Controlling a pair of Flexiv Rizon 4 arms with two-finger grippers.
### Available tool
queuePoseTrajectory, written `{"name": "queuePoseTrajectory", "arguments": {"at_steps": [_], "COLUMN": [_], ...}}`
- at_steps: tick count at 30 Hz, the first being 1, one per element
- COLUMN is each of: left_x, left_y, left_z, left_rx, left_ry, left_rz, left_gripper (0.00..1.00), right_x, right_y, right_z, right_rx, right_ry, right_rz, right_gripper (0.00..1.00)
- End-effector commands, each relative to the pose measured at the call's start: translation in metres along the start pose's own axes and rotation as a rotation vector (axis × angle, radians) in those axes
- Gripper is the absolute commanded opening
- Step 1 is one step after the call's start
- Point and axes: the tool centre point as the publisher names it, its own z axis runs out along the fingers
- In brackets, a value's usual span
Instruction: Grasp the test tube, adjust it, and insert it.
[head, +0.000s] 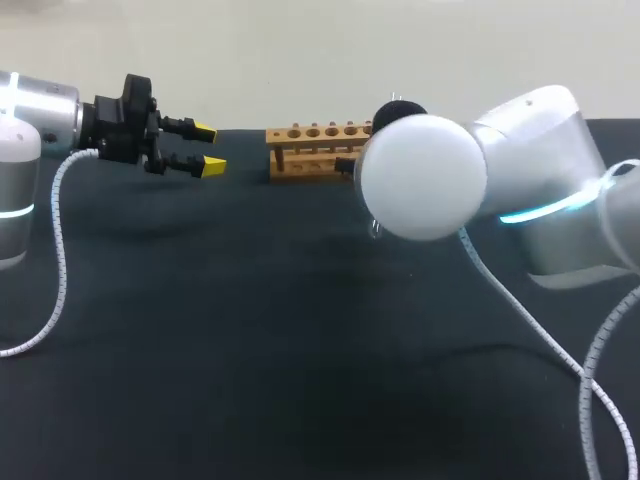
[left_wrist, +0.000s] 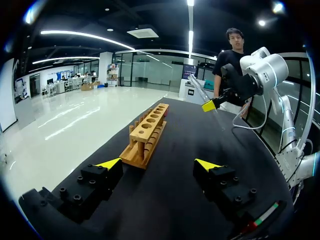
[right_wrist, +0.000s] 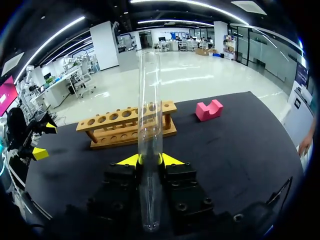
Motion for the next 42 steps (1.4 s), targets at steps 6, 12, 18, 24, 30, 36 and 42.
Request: {"name": "queuePoseTrajectory", "arguments": {"at_steps": [6,12,18,24,30,36,42], "left_x": [0.0014,0.0014,0.0014,0.0014,0.0014,0.0014,0.0014], "left_y": [0.0006,0.0006,0.0006,0.0006,0.0006,0.0006,0.0006], "left_z": [0.0001,0.0001,0.0001,0.0001,0.0001,0.0001,0.0001], "left_rx": [0.001,0.001,0.001,0.001,0.001,0.001,0.001], "left_ry": [-0.004,-0.004,-0.004,-0.004,-0.004,-0.004,-0.004], "left_rz": [0.003,0.003,0.003,0.003,0.003,0.003,0.003], "left_gripper": [1.00,1.00,1.00,1.00,1.00,1.00,1.00], "right_x": [-0.0002,-0.0004,-0.0004,-0.0004,-0.0004,-0.0004,-0.0004], "right_y": [-0.0160,-0.0164,-0.0164,-0.0164,-0.0164,-0.0164,-0.0164], "right_z": [-0.0185,-0.0184,-0.0184,-0.0184,-0.0184,-0.0184,-0.0184], "right_rx": [-0.017,-0.015,-0.015,-0.015,-0.015,-0.015,-0.015], "right_ry": [-0.084,-0.084,-0.084,-0.084,-0.084,-0.084,-0.084], "right_rz": [0.006,0.006,0.006,0.006,0.006,0.006,0.006], "right_gripper": [0.00,0.00,0.00,0.00,0.00,0.00,0.00]}}
